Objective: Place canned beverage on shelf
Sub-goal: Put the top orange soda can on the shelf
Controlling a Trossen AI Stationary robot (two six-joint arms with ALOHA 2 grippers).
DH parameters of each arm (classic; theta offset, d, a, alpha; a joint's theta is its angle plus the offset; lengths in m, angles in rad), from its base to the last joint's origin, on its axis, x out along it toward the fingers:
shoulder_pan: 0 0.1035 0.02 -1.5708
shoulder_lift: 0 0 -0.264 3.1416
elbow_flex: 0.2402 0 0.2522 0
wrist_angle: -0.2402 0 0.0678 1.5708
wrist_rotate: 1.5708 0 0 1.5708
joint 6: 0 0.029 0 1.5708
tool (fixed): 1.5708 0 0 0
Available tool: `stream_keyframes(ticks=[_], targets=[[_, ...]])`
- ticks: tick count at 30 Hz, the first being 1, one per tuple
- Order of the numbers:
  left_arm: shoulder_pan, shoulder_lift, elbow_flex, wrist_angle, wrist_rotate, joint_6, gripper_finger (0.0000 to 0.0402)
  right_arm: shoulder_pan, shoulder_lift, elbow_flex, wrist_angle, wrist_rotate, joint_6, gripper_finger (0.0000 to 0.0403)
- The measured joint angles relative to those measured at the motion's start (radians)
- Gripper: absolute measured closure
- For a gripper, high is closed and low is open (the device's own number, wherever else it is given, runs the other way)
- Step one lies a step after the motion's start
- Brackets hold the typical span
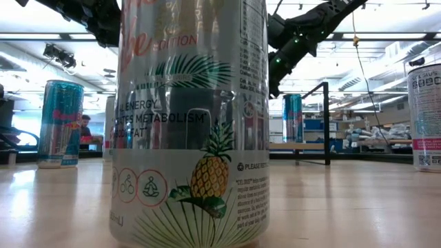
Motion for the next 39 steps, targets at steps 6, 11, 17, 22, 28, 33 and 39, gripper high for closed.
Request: stream_keyframes(ticks=[6,11,17,22,28,33,39], targets=[[0.000,0.000,0.000,0.000,0.000,0.000,0.0083,0.002,-0.003,0.000,0.023,0.044,-0.001,0.0050],[0.000,0.000,0.000,0.000,0.000,0.000,0.0083,0.002,-0.003,0.000,0.051,0.061,-0.036,0.0048],[0.000,0.000,0.000,0.000,0.000,0.000,0.0083,0.002,-0.006,0.000,0.074,0.064,-0.053,0.0047],[0.000,0.000,0.000,0.000,0.000,0.000,0.0083,-0.002,-0.037,0.000,0.077,0.065,-0.053,0.0047],[0.000,0.000,0.000,0.000,0.000,0.000,0.0083,0.003,-0.090,0.000,0.077,0.042,-0.028,0.0048],[0.000,0.000,0.000,0.000,0.000,0.000,0.0083,0.024,-0.106,0.001,0.082,0.023,-0.030,0.0048],[0.000,0.000,0.000,0.000,0.000,0.000,0.0083,0.043,-0.095,0.000,0.053,0.098,-0.027,0.0066]])
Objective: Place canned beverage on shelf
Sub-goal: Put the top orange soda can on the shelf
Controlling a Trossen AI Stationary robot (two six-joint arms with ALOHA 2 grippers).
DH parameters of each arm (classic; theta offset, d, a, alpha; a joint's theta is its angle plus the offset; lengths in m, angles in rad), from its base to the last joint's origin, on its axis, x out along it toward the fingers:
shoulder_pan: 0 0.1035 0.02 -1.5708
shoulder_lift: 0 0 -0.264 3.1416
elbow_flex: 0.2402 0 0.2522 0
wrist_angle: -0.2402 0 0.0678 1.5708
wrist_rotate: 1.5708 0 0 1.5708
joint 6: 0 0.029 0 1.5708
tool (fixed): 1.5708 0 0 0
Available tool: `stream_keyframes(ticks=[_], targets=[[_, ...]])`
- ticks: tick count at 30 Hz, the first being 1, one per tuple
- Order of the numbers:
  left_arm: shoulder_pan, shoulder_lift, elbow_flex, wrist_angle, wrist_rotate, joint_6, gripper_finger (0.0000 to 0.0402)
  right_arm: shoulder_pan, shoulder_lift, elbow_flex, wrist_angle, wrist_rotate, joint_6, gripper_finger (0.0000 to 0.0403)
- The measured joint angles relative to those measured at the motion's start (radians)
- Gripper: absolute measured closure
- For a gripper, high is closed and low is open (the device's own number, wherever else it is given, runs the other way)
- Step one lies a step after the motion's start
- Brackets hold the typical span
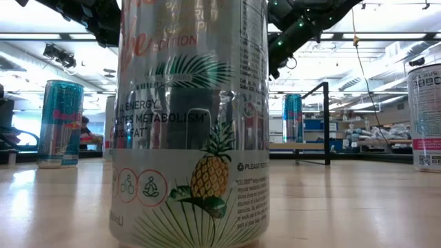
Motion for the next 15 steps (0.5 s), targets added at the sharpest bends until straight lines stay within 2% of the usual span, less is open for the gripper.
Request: stream_keyframes(ticks=[3,7,15], targets=[[0.000,0.000,0.000,0.000,0.000,0.000,0.0083,0.008,0.000,0.000,-0.004,0.026,0.000,0.0080],[0.000,0.000,0.000,0.000,0.000,0.000,0.0083,0.008,0.000,0.000,-0.025,0.007,0.000,0.0108],[0.000,0.000,0.000,0.000,0.000,-0.001,0.0083,0.009,0.000,0.000,-0.043,0.001,0.001,0.0209]])
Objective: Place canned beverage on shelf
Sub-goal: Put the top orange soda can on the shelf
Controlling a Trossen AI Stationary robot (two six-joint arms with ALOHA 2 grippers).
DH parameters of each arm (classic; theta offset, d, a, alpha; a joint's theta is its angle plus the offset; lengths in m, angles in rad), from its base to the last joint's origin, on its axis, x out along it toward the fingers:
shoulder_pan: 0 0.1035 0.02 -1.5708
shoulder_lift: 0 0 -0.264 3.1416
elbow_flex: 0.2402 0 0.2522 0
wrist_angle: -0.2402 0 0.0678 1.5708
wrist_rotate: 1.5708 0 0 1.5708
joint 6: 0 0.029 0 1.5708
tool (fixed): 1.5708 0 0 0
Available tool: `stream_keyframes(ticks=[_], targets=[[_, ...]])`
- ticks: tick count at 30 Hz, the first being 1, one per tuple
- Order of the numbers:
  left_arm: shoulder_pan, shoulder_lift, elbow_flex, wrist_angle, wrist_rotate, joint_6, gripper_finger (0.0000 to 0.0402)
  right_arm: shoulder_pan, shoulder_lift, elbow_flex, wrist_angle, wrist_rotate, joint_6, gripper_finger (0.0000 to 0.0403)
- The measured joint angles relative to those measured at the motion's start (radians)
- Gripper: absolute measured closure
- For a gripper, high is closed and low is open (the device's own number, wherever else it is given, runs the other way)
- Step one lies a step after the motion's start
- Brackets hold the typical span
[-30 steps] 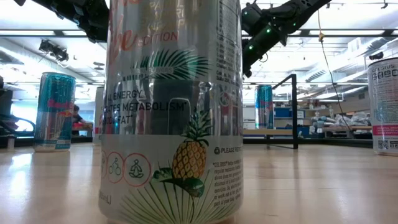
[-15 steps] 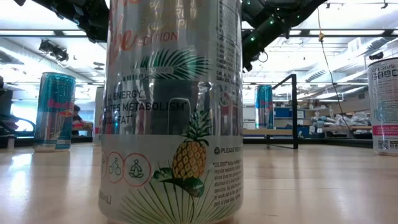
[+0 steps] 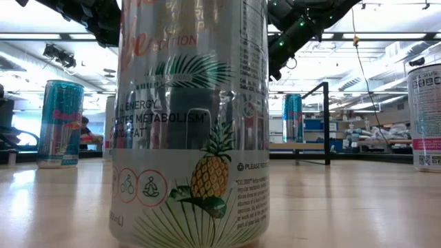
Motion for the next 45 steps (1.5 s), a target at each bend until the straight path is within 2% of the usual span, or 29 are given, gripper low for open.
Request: stream_keyframes(ticks=[6,19,28,45], targets=[[0.000,0.000,0.000,0.000,0.000,0.000,0.0083,-0.001,0.000,0.000,-0.001,-0.001,0.001,0.0277],[0.000,0.000,0.000,0.000,0.000,0.000,0.0083,-0.010,0.000,0.000,-0.043,-0.027,0.027,0.0394],[0.000,0.000,0.000,0.000,0.000,0.000,0.0083,-0.028,0.000,0.000,-0.106,-0.031,0.063,0.0392],[0.000,0.000,0.000,0.000,0.000,0.001,0.0083,-0.056,0.000,0.000,-0.110,-0.020,0.082,0.0395]])
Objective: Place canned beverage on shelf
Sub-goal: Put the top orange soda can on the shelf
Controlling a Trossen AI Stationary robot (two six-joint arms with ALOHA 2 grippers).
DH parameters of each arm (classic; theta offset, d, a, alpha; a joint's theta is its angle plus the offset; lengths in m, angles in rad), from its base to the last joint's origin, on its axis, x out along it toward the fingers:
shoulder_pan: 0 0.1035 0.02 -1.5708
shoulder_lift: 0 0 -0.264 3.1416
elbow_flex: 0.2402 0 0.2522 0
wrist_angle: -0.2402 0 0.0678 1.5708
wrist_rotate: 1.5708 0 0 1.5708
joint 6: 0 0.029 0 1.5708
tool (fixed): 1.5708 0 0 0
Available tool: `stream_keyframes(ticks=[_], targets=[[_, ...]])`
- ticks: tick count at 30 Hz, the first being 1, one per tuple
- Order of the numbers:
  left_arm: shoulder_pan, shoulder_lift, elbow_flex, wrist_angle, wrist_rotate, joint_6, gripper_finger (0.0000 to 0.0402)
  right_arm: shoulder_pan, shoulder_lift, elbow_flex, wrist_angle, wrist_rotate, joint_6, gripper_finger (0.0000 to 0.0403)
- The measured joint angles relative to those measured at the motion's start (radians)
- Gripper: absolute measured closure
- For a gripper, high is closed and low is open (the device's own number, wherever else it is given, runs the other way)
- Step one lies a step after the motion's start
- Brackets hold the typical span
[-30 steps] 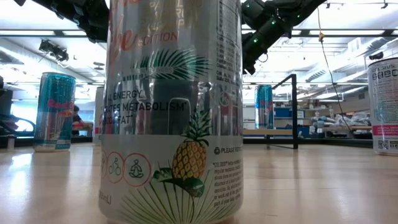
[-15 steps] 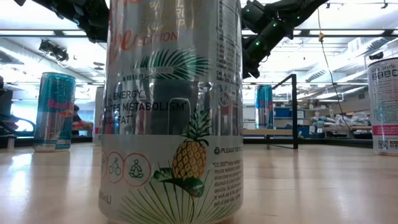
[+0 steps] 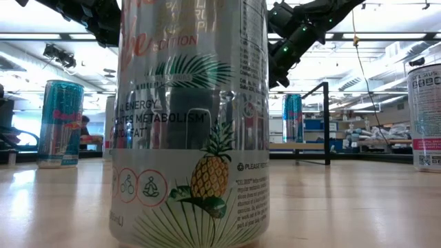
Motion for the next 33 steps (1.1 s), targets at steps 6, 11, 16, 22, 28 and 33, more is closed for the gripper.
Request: stream_keyframes(ticks=[6,11,16,22,28,33], targets=[[0.000,0.000,0.000,0.000,0.000,0.000,0.0083,-0.008,0.000,0.000,-0.001,0.002,0.025,0.0395],[0.000,0.000,0.000,0.000,0.000,0.000,0.0083,-0.003,0.000,0.002,-0.017,0.004,0.051,0.0396],[0.000,0.000,0.000,0.000,0.000,0.000,0.0083,0.019,-0.001,0.002,-0.029,0.013,0.061,0.0396],[0.000,0.000,0.000,0.000,0.000,0.000,0.0083,0.040,-0.001,-0.001,0.023,0.067,0.044,0.0396],[0.000,0.000,0.000,0.000,0.000,0.000,0.0083,0.014,-0.001,-0.001,0.037,0.072,0.042,0.0396],[0.000,0.000,0.000,0.000,0.000,0.000,0.0083,-0.001,0.000,-0.001,0.042,0.049,0.041,0.0396]])
